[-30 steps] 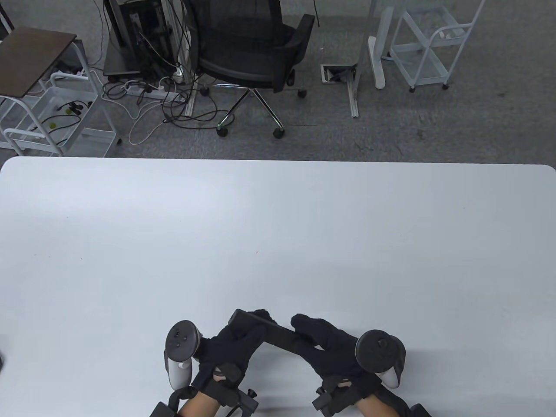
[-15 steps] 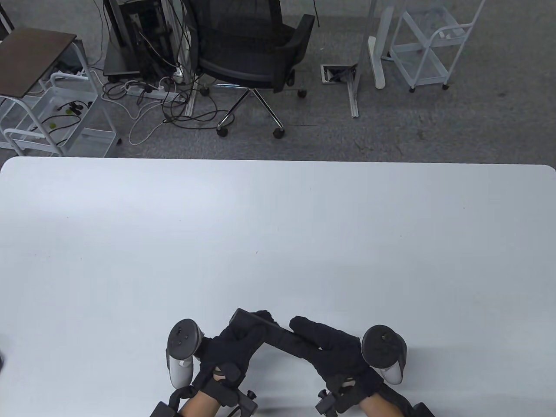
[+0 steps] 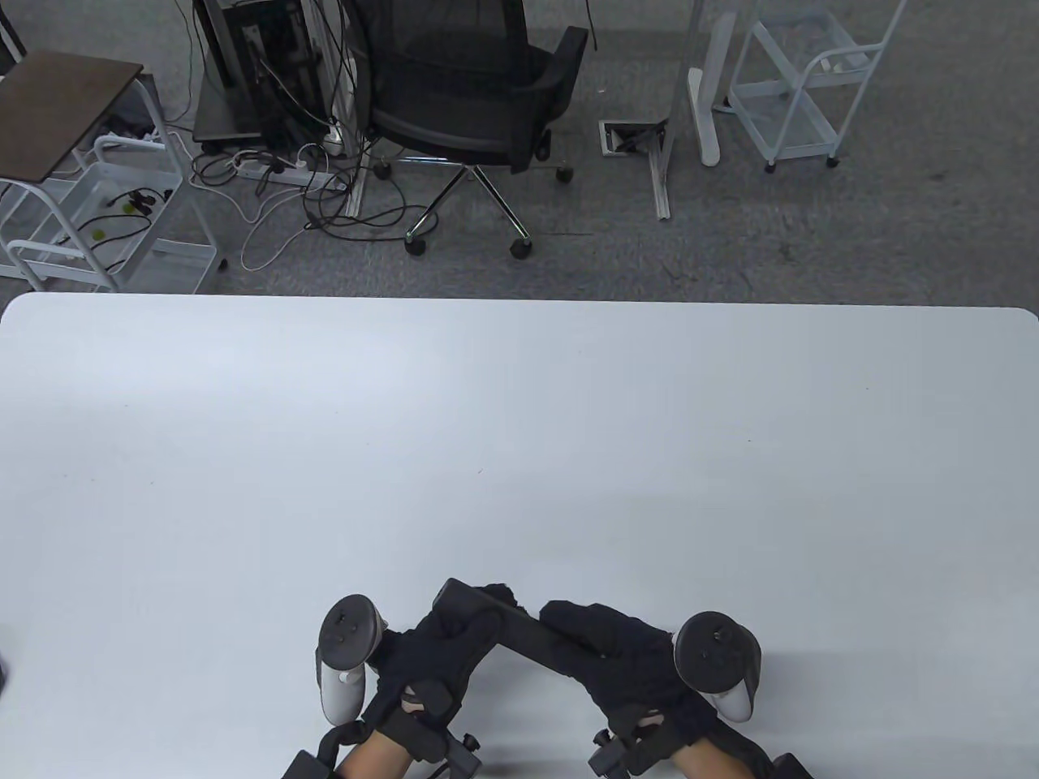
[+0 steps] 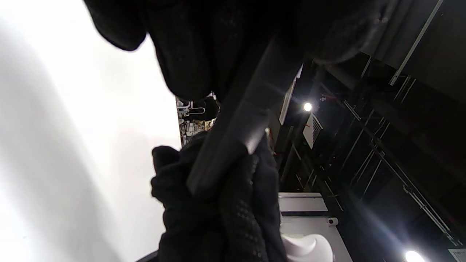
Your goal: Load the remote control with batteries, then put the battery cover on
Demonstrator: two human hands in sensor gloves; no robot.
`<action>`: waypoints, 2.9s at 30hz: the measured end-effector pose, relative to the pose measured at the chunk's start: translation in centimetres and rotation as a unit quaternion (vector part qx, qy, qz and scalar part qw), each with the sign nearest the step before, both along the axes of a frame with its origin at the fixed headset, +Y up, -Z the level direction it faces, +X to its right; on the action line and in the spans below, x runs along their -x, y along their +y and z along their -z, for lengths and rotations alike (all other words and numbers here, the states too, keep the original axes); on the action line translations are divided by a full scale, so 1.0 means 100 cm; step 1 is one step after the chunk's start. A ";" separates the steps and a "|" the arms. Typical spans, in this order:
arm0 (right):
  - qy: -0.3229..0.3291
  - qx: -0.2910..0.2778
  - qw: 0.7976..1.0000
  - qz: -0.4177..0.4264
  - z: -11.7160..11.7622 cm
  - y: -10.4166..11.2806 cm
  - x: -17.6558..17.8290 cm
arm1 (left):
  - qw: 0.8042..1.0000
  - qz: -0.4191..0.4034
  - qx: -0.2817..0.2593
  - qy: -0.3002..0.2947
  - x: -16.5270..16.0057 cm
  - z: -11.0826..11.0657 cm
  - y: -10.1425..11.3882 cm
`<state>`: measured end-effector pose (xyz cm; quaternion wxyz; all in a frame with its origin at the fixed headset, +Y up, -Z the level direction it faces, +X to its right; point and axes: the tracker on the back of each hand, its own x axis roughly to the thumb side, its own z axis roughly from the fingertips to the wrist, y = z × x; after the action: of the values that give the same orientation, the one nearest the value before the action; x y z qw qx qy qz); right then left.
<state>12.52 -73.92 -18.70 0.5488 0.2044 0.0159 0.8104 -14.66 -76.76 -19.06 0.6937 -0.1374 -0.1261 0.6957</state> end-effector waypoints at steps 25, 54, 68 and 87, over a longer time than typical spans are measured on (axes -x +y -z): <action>-0.098 -0.264 0.936 -0.213 -0.023 0.024 0.008 | 0.999 0.023 0.000 -0.037 -0.004 0.002 0.001; -0.104 -0.208 0.926 -0.298 0.004 0.015 -0.001 | 0.891 0.440 -0.111 0.028 0.000 0.003 0.016; -0.086 -0.119 0.875 -0.461 0.110 -0.030 0.037 | 0.872 0.476 -0.115 -0.015 -0.010 0.003 0.010; -0.075 -0.067 0.858 -0.504 0.147 -0.046 0.052 | 0.866 0.487 -0.105 -0.026 -0.008 0.006 0.008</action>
<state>7.28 -78.50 -33.39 0.0496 0.1430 0.0211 0.9883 -13.81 -75.92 -19.68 0.9513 -0.1256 -0.1334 0.2480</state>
